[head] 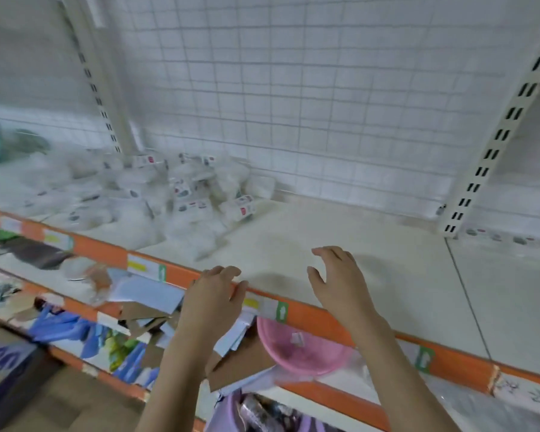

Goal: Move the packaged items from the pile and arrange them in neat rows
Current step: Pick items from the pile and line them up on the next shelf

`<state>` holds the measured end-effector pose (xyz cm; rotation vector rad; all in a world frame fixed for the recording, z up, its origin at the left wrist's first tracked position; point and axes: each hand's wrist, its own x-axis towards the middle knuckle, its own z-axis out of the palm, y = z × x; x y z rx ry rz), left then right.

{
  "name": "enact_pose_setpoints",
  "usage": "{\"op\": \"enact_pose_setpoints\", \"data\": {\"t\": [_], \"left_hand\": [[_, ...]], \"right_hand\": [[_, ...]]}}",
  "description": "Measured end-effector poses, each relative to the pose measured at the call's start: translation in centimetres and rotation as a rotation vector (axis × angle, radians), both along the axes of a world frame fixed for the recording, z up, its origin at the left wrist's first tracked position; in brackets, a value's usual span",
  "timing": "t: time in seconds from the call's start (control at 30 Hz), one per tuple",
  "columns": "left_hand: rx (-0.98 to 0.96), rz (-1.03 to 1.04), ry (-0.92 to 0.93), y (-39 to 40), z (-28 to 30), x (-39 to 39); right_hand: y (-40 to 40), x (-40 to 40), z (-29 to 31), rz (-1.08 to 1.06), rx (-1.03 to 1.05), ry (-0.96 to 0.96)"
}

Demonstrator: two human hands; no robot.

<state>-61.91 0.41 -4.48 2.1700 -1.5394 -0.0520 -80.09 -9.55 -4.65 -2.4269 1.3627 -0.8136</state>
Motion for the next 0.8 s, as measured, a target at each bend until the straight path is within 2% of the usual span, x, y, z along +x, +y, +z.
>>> {"op": "enact_pose_setpoints", "data": {"t": [0.2, 0.4, 0.57, 0.8], "left_hand": [[-0.071, 0.048, 0.061, 1.7, -0.1, 8.6], [-0.13, 0.045, 0.077, -0.7, 0.1, 13.8], [-0.179, 0.101, 0.0, -3.1, 1.9, 19.3], [-0.245, 0.148, -0.018, -5.6, 3.4, 24.7]], "right_hand": [[0.4, 7.9, 0.3, 0.09, -0.01, 0.142], [-2.5, 14.3, 1.4, 0.13, -0.044, 0.134], [-5.9, 21.1, 2.6, 0.257, -0.084, 0.143], [-9.2, 26.8, 3.4, 0.413, 0.1, 0.391]]}}
